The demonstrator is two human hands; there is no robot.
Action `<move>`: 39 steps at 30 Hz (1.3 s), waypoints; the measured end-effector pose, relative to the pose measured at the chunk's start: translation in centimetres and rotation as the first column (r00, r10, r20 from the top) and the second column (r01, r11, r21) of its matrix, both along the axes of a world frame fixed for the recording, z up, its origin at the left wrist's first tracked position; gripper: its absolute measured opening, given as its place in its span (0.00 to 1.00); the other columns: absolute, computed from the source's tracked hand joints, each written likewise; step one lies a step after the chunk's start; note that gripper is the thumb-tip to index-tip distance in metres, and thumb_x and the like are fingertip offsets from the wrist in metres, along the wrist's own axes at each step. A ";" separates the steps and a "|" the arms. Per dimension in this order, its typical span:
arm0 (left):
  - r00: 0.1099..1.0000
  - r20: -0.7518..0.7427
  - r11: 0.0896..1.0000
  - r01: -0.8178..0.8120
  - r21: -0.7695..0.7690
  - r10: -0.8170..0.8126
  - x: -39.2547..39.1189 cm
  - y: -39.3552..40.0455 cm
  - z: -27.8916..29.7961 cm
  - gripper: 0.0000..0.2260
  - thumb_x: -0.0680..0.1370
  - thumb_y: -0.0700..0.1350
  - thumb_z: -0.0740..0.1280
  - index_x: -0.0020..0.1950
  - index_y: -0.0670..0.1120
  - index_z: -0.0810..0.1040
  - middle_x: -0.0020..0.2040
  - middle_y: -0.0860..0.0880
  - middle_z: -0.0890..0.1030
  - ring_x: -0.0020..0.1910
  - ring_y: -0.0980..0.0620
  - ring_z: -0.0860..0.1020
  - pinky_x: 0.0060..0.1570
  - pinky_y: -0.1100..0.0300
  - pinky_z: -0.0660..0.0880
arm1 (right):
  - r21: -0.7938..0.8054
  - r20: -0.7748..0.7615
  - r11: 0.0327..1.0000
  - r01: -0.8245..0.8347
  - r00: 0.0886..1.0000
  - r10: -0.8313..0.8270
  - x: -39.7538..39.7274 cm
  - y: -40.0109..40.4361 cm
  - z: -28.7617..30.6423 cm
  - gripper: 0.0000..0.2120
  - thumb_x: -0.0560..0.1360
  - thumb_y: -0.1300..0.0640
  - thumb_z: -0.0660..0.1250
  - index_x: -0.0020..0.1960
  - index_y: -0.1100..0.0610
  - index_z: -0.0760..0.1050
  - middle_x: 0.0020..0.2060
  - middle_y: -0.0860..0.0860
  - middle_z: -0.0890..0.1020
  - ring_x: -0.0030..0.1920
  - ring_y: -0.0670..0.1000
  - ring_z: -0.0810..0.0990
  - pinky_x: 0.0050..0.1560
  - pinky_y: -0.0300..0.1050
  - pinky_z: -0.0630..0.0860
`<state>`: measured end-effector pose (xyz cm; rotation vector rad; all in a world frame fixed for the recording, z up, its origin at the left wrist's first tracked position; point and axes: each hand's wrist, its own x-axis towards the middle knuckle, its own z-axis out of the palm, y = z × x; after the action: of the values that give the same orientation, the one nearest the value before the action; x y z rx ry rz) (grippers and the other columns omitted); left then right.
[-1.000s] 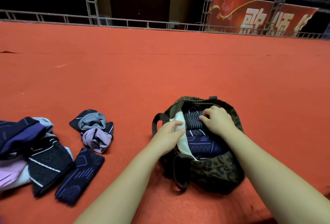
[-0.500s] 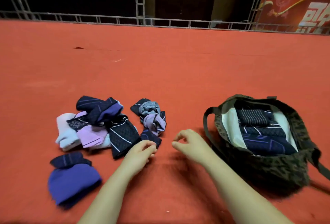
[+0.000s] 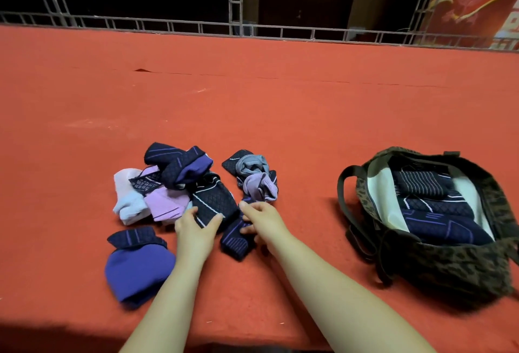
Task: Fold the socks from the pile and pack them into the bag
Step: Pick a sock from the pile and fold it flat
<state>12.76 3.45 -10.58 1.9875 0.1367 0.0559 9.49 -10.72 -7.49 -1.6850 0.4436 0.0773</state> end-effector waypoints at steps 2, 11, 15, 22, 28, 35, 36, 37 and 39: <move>0.999 -0.054 0.961 -0.020 -0.275 0.005 -0.2 -0.2 0.8 0.19 0.75 0.43 0.70 0.64 0.44 0.68 0.62 0.41 0.74 0.55 0.47 0.75 0.62 0.47 0.70 | 0.000 -0.025 1.000 0.004 1.000 -0.004 1.4 1.1 0.2 0.13 0.76 0.43 0.64 0.47 0.53 0.73 0.39 0.47 0.77 0.31 0.46 0.77 0.26 0.35 0.61; 0.978 0.140 0.827 0.204 -0.523 -0.153 -1.6 -1.2 6.4 0.07 0.80 0.39 0.62 0.56 0.47 0.75 0.40 0.51 0.78 0.33 0.59 0.76 0.31 0.66 0.71 | 0.262 0.377 0.963 0.062 0.912 -0.162 0.5 -0.4 5.0 0.08 0.79 0.61 0.61 0.41 0.55 0.74 0.31 0.51 0.76 0.26 0.45 0.74 0.26 0.37 0.68; 0.920 0.289 0.838 0.368 -0.403 -0.265 -1.4 -3.4 9.4 0.09 0.80 0.41 0.60 0.44 0.49 0.77 0.28 0.59 0.75 0.29 0.63 0.71 0.28 0.70 0.66 | 0.549 0.483 0.836 0.000 0.816 -0.318 -2.5 -4.5 8.4 0.04 0.74 0.64 0.62 0.41 0.60 0.74 0.30 0.51 0.79 0.31 0.48 0.77 0.32 0.39 0.73; 0.856 0.131 0.823 0.516 -0.237 -0.499 -3.5 -8.5 4.3 0.07 0.78 0.43 0.65 0.40 0.51 0.77 0.35 0.57 0.78 0.39 0.55 0.74 0.39 0.64 0.69 | 0.409 0.159 0.902 0.138 0.963 -0.219 -10.3 -9.9 4.3 0.02 0.69 0.60 0.65 0.40 0.59 0.74 0.30 0.54 0.78 0.30 0.51 0.76 0.32 0.42 0.70; 0.721 0.002 0.717 0.689 -0.103 -0.692 -5.8 -12.5 1.3 0.04 0.75 0.45 0.69 0.46 0.53 0.77 0.41 0.57 0.78 0.40 0.59 0.75 0.39 0.63 0.72 | 0.294 -0.024 0.946 0.135 0.991 -0.133 -15.4 -12.5 1.6 0.06 0.73 0.57 0.65 0.46 0.57 0.79 0.41 0.55 0.83 0.41 0.53 0.81 0.46 0.48 0.76; 0.719 0.059 0.719 0.682 0.131 -0.693 -5.5 -14.0 0.7 0.11 0.72 0.44 0.73 0.34 0.51 0.72 0.32 0.55 0.73 0.32 0.59 0.70 0.35 0.64 0.65 | -0.167 -0.040 0.976 0.140 0.988 -0.149 -15.3 -14.7 1.4 0.14 0.71 0.46 0.71 0.36 0.54 0.73 0.31 0.50 0.73 0.32 0.48 0.70 0.34 0.42 0.65; 0.722 0.064 0.723 0.677 0.139 -0.689 -5.4 -13.9 0.5 0.12 0.72 0.44 0.72 0.34 0.51 0.72 0.31 0.55 0.73 0.31 0.59 0.70 0.34 0.64 0.65 | -0.223 -0.036 0.966 0.131 0.989 -0.143 -14.9 -14.6 1.3 0.13 0.72 0.47 0.71 0.38 0.55 0.76 0.31 0.49 0.76 0.33 0.47 0.72 0.36 0.42 0.67; 0.725 0.065 0.726 0.674 0.137 -0.686 -5.4 -13.9 0.4 0.12 0.72 0.43 0.72 0.33 0.51 0.72 0.31 0.56 0.73 0.31 0.59 0.69 0.34 0.64 0.65 | -0.269 -0.030 0.955 0.123 0.990 -0.135 -14.5 -14.4 1.2 0.12 0.72 0.47 0.71 0.39 0.56 0.78 0.31 0.48 0.77 0.33 0.46 0.73 0.37 0.41 0.68; 0.731 0.037 0.731 0.677 0.086 -0.682 -5.5 -13.7 0.4 0.11 0.74 0.43 0.70 0.33 0.50 0.72 0.29 0.56 0.74 0.30 0.59 0.70 0.35 0.61 0.67 | -0.383 -0.014 0.919 0.094 0.994 -0.108 -13.6 -13.6 0.8 0.12 0.72 0.48 0.71 0.39 0.57 0.79 0.31 0.46 0.79 0.33 0.44 0.74 0.37 0.40 0.69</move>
<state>7.27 -10.22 -10.17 1.9864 -0.6592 -0.3575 -4.07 -24.34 -6.65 -2.0429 0.6011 -0.0608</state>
